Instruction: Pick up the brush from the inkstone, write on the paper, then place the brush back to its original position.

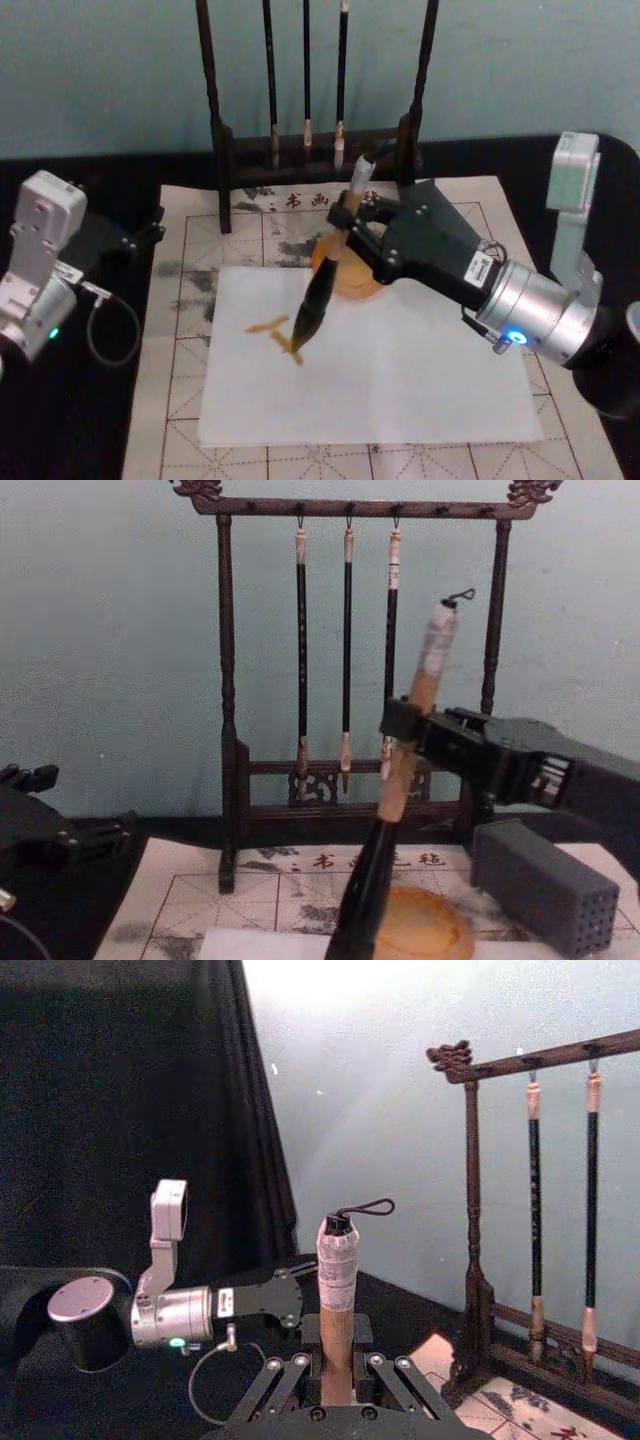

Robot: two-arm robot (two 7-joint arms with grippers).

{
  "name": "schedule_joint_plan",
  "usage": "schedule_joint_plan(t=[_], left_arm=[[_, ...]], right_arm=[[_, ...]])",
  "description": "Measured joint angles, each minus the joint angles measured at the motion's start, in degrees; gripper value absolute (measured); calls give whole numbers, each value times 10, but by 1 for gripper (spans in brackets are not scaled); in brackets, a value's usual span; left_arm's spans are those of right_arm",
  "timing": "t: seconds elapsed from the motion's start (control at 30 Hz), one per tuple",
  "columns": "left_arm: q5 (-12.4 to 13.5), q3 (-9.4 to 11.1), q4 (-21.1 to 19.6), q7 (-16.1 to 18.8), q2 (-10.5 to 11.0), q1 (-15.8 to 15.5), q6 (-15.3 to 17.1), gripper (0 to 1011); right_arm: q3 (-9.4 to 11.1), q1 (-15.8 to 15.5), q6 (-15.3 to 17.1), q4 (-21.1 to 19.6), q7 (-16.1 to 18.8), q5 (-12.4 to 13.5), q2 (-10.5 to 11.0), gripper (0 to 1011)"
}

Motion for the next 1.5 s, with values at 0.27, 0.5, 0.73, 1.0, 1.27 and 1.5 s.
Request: schedule_joint_plan(t=[0.27, 0.5, 0.73, 1.0, 1.27, 1.5], left_arm=[[0, 0, 0, 0, 0, 0, 0, 1001], [0, 0, 0, 0, 0, 0, 0, 1001], [0, 0, 0, 0, 0, 0, 0, 1001], [0, 0, 0, 0, 0, 0, 0, 1001], [0, 0, 0, 0, 0, 0, 0, 1001], [0, 0, 0, 0, 0, 0, 0, 1001]], right_arm=[[-11, 11, -11, 15, 9, -18, -11, 199], [-18, 18, -17, 26, 12, -29, -22, 199], [-23, 25, -19, 37, 15, -37, -31, 199], [-26, 32, -20, 48, 17, -42, -40, 199], [-29, 35, -22, 57, 16, -50, -47, 199], [-29, 35, -22, 60, 14, -54, -49, 199]])
